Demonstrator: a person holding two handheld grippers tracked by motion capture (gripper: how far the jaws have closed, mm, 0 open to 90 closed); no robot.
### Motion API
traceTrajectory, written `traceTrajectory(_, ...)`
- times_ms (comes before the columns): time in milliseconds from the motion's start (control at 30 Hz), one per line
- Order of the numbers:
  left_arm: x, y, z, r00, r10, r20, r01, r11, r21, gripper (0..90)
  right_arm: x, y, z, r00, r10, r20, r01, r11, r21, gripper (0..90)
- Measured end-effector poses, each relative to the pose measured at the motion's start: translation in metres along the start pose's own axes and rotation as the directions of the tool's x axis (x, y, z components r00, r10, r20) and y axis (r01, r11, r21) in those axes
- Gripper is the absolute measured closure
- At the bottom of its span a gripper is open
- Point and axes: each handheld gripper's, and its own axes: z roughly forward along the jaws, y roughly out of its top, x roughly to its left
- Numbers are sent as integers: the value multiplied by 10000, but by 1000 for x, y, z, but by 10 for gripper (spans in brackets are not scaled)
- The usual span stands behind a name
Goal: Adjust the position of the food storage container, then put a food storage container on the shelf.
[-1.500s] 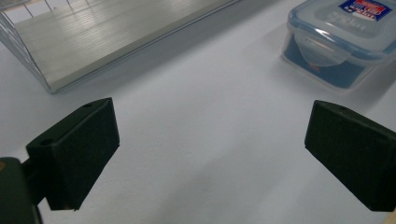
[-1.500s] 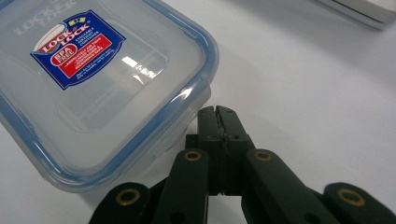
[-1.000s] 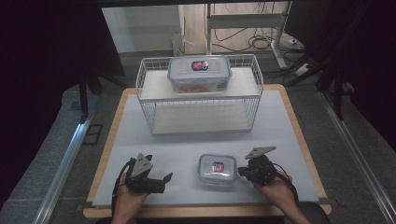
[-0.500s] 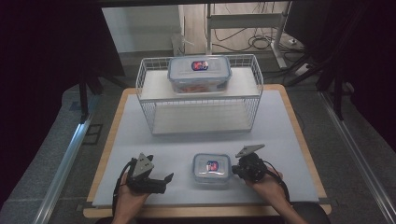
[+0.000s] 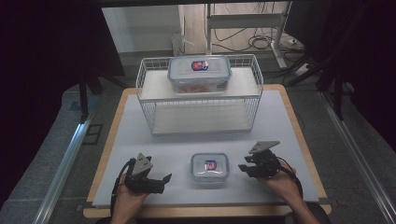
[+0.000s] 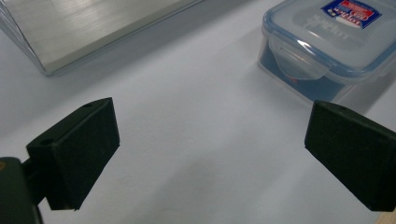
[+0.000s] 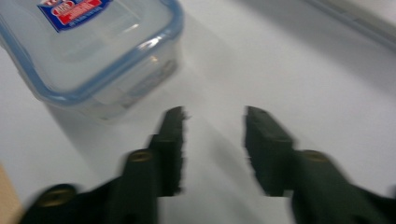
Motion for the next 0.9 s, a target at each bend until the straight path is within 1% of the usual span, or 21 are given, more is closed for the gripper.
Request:
traceTrajectory(133,0,-2,2,10000,84,1,-84,9998,161,27,-5,-7,1,9999,-49,-118,46,9997,-238,380)
traceTrajectory(200,1,-3,3,9999,108,7,-109,9997,227,25,-5,-9,2,9999,21,-122,-24,9995,-300,271)
traceTrajectory(267,1,-4,4,10000,97,4,-97,9995,306,24,-5,-10,2,9999,80,-119,-85,9987,-497,178)
traceTrajectory(300,2,-4,4,10000,68,11,-68,9994,334,23,-5,-11,2,9996,186,-200,-198,9979,-613,125)
traceTrajectory(333,2,-5,5,10000,49,12,-49,9993,373,21,-5,-12,1,9990,259,-359,-282,9974,-659,96)
traceTrajectory(367,3,-5,5,10000,35,30,-36,9992,387,21,-6,-13,0,9990,249,-384,-276,9970,-729,82)
traceTrajectory(467,3,-5,6,10000,13,56,-15,9990,448,20,-9,-14,-1,9992,307,-271,-328,9964,-784,72)
traceTrajectory(600,2,-5,7,10000,55,15,-55,9986,518,20,-14,-17,1,9982,479,-349,-505,9957,-779,65)
traceTrajectory(733,1,-5,9,9999,-80,95,74,9985,547,19,-14,-17,1,9981,496,-370,-524,9955,-784,59)
traceTrajectory(900,1,-4,13,9989,-292,354,262,9964,804,20,-14,-16,2,9984,431,-368,-458,9962,-743,59)
